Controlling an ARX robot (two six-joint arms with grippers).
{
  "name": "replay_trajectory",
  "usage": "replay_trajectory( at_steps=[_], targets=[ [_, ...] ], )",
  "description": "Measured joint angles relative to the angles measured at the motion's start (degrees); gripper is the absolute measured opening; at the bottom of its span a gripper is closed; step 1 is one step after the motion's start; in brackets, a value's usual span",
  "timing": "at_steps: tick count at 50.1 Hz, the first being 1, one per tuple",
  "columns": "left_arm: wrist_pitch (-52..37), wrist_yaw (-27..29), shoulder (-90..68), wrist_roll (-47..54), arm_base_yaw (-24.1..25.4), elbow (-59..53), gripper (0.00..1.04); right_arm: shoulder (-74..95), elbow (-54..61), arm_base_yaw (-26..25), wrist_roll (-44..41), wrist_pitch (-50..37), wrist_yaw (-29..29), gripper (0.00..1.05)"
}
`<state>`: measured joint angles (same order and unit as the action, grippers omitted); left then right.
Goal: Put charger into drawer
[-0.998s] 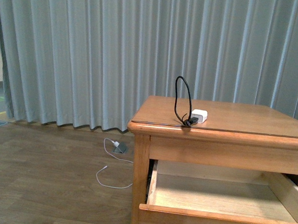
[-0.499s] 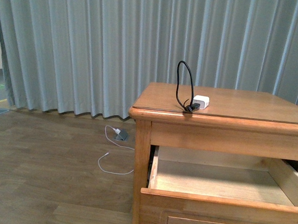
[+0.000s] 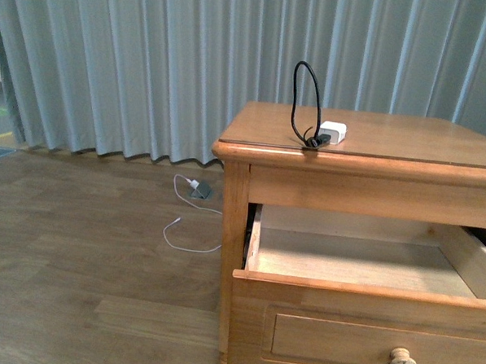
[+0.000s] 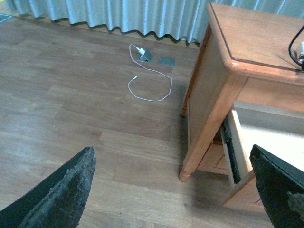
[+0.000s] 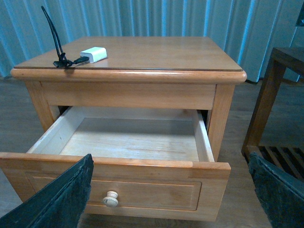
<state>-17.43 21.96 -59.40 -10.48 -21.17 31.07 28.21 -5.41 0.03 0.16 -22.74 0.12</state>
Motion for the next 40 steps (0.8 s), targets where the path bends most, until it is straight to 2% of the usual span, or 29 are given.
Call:
replay_trajectory(
  at_steps=[16,28,40],
  targets=[
    [-0.5,2.0,-31.7,-0.3,-6.9,32.0,0.99,0.0,0.0,0.0,0.0,0.0,0.0,0.97],
    [0.9,3.7,-47.8,-1.2,-9.7,51.5,0.99,0.0,0.0,0.0,0.0,0.0,0.0,0.97],
    [5.9,4.0,-61.1,-2.6,-11.3,67.7,0.99,0.0,0.0,0.0,0.0,0.0,0.0,0.97]
  ],
)
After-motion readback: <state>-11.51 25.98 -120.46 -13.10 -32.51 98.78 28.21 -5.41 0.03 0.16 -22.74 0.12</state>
